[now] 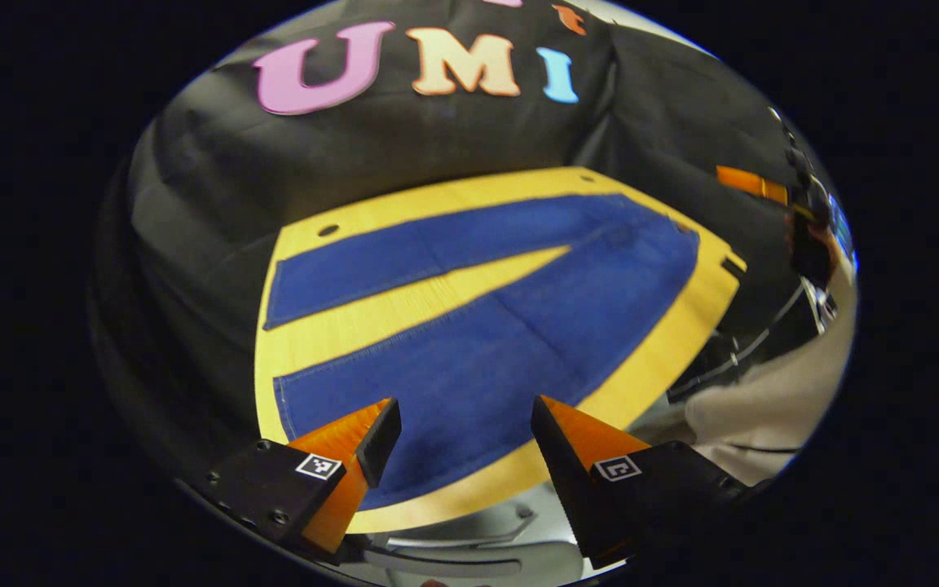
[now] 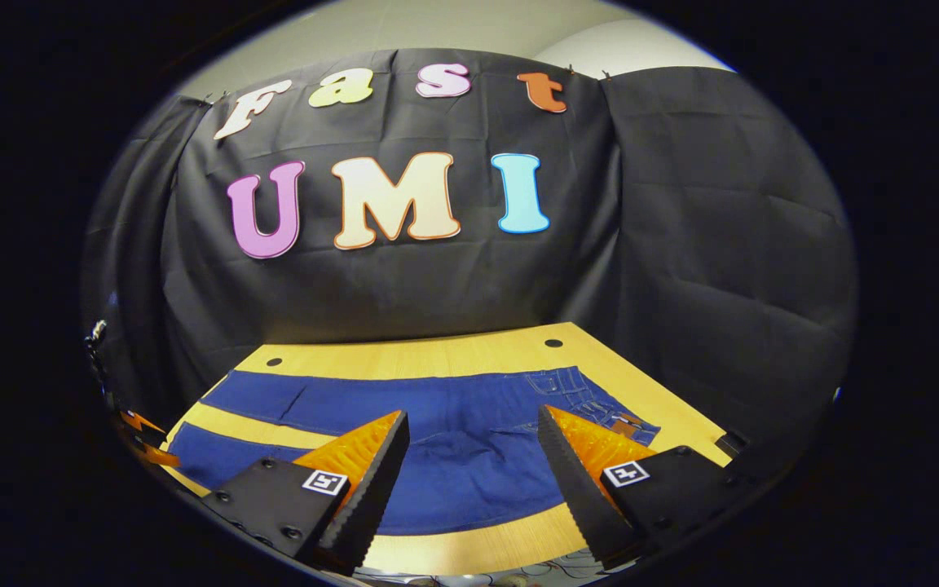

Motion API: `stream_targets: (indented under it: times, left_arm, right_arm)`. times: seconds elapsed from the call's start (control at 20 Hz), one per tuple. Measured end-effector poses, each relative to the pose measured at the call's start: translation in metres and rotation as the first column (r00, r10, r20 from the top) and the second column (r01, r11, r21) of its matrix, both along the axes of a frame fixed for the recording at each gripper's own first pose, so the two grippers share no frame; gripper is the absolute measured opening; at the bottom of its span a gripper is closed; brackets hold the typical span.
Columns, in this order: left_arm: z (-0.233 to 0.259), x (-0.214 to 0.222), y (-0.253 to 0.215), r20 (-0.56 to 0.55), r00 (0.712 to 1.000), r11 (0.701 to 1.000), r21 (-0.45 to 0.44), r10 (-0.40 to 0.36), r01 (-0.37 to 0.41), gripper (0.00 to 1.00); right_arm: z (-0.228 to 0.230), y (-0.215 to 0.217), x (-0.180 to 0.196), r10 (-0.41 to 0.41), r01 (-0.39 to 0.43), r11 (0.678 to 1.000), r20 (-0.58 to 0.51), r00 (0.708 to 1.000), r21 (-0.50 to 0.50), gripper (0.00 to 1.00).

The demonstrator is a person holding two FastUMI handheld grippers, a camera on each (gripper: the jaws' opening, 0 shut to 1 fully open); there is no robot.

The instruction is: Grasp the waist and the cuffs of the jeans and fold them to make the two legs overlap; first hold the waist and fold one-third of the jeans toward the cuffs, then hold the cuffs and fold the remaining one-third in the same direction to finish folding.

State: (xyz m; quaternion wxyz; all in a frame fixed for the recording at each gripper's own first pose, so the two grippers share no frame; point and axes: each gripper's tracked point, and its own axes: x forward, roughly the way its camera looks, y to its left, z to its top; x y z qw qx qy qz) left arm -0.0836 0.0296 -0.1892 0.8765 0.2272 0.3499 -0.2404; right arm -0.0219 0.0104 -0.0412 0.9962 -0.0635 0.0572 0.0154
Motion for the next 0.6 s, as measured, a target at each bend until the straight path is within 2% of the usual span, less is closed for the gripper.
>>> stream_targets:
  times: [0.1, 0.15, 0.2, 0.25, 0.4, 0.6]
  left_arm:
    - [-0.018, -0.009, 0.016, -0.090, 0.994, 0.995, 0.081, -0.057, 0.064, 0.96]
    - [-0.024, -0.010, 0.022, -0.121, 0.990, 0.989, 0.117, -0.078, 0.092, 0.96]
    - [-0.030, -0.010, 0.028, -0.149, 0.984, 0.981, 0.154, -0.096, 0.119, 0.95]
    - [-0.035, -0.013, 0.033, -0.179, 0.977, 0.971, 0.188, -0.113, 0.147, 0.95]
    - [-0.039, -0.019, 0.050, -0.262, 0.955, 0.932, 0.290, -0.140, 0.216, 0.96]
    - [-0.045, -0.023, 0.061, -0.342, 0.928, 0.894, 0.355, -0.148, 0.273, 0.95]
  right_arm:
    - [-0.005, 0.003, -0.003, 0.010, -0.010, 1.000, -0.015, 1.000, -0.023, 0.98]
    - [-0.006, 0.006, -0.003, 0.016, -0.017, 0.999, -0.022, 1.000, -0.028, 0.93]
    - [-0.009, 0.008, -0.004, 0.021, -0.022, 0.999, -0.028, 0.999, -0.032, 0.98]
    - [-0.010, 0.009, -0.006, 0.024, -0.025, 0.999, -0.034, 0.999, -0.038, 0.98]
    - [-0.016, 0.010, -0.011, 0.028, -0.031, 0.997, -0.045, 0.999, -0.077, 0.98]
    - [-0.027, 0.001, -0.020, 0.011, -0.020, 0.992, -0.074, 0.997, -0.123, 0.99]
